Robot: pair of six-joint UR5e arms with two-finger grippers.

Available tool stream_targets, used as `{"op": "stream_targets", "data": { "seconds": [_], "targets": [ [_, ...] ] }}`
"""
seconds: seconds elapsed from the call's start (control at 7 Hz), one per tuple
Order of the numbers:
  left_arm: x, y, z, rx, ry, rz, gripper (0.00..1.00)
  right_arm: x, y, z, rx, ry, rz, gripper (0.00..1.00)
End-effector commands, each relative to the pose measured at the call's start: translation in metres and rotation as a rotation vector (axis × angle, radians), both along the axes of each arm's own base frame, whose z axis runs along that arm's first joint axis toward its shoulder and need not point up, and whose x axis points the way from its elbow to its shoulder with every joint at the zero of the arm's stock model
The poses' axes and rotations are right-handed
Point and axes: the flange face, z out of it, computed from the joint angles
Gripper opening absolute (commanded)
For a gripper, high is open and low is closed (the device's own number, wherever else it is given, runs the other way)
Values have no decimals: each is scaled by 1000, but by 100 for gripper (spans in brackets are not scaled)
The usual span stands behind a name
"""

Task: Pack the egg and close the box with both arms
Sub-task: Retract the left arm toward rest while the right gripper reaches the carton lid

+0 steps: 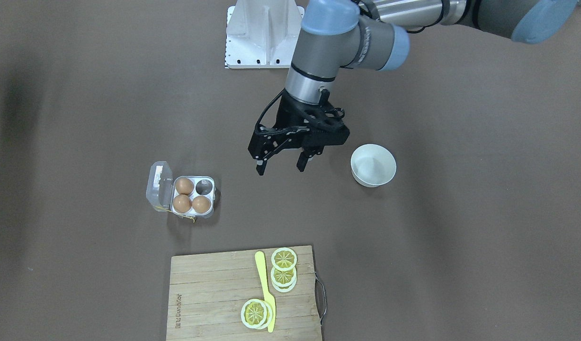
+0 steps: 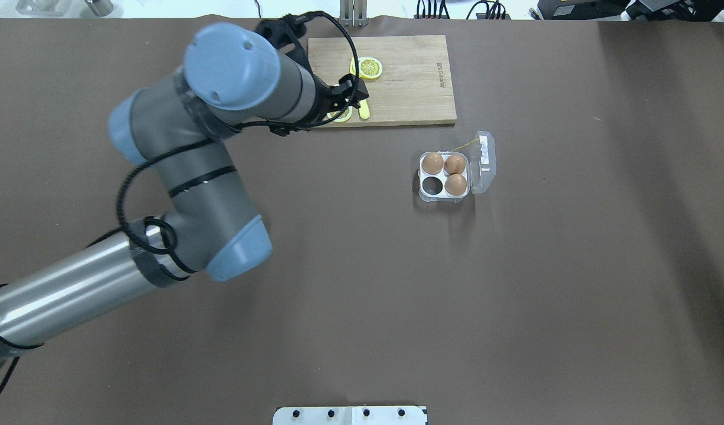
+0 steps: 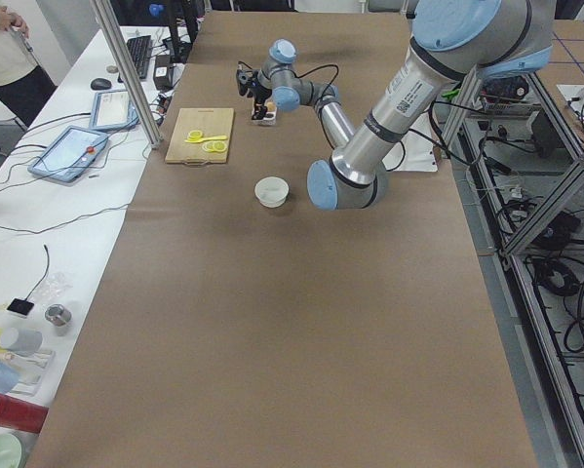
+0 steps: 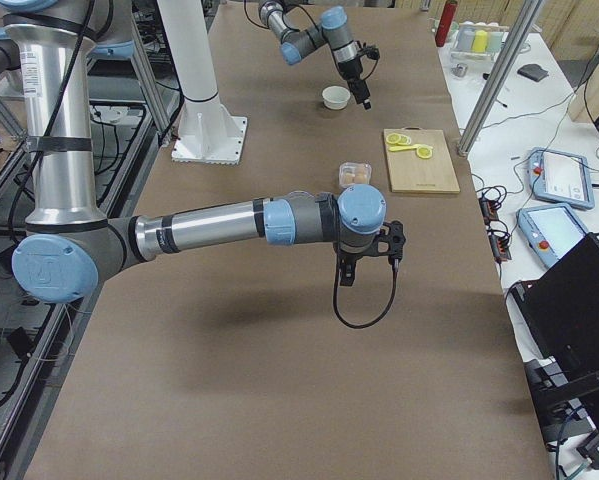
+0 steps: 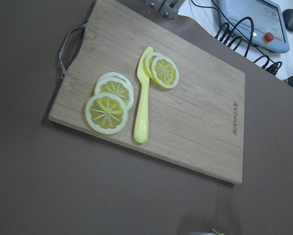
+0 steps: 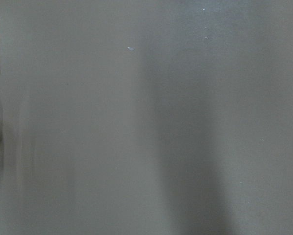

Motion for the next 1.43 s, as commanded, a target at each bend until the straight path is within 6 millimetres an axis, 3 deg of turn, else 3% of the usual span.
{"op": "stream_targets", "data": {
  "seconds": [0.0, 0.14, 0.29, 0.43, 0.57, 0.71, 0.86, 1.29],
  "targets": [
    [-114, -11, 21, -42, 20, 45, 97, -68, -28, -14, 18, 9, -23, 75],
    [-147, -14, 34, -40, 25, 78, 97, -126, -48, -24, 14, 30, 34, 75],
    [-163, -20, 44, -42, 21, 80, 97, -181, -46, -29, 2, 3, 89, 67],
    [-175, -26, 56, -33, -2, 75, 97, -232, -41, -51, -19, -34, 124, 50],
    [-183, -28, 65, -28, -8, 97, 97, -269, -40, -77, -36, -52, 133, 20],
    [-192, -32, 69, -31, -10, 93, 97, -297, -36, -93, -17, -59, 107, 0],
    [-195, -34, 71, -35, -12, 87, 97, -323, -31, -102, 6, -50, 94, 0],
    [-194, -36, 77, -43, -17, 87, 97, -362, -47, -144, 4, -83, 81, 0]
  ]
}}
